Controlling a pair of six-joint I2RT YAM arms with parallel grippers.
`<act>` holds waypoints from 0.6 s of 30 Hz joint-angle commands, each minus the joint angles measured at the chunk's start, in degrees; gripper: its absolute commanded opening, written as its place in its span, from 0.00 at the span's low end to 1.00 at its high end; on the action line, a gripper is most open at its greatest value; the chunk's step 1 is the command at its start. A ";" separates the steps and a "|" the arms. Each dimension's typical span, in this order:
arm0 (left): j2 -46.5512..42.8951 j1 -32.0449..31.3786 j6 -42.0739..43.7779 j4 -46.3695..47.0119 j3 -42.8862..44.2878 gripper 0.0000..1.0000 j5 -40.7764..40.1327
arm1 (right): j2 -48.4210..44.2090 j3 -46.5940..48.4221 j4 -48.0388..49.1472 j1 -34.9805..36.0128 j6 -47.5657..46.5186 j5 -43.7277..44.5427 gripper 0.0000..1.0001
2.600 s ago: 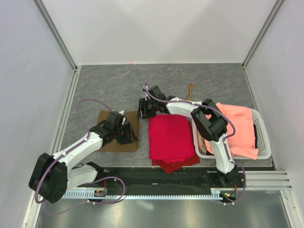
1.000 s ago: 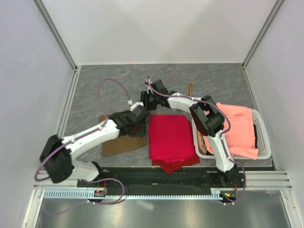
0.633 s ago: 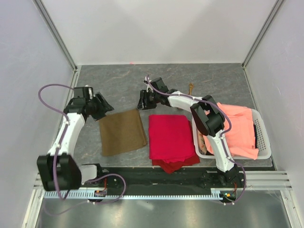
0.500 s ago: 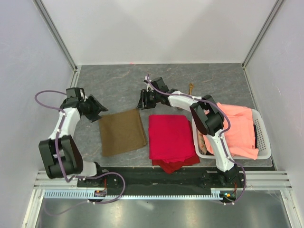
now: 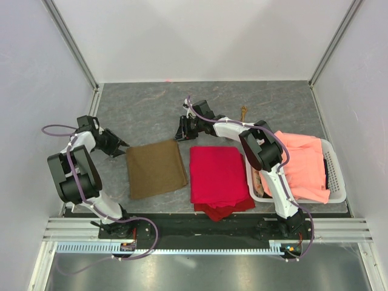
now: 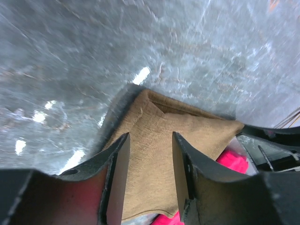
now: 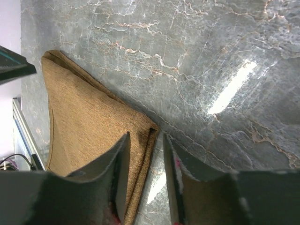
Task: Fold the napkin into a case and place the utensils inside
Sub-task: Smooth out the lower triangle-folded napkin at the center of the board.
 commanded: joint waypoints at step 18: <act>7.96 1.53 6.45 1.02 5.78 0.45 4.30 | 2.59 2.42 2.21 -0.02 1.04 -1.49 0.30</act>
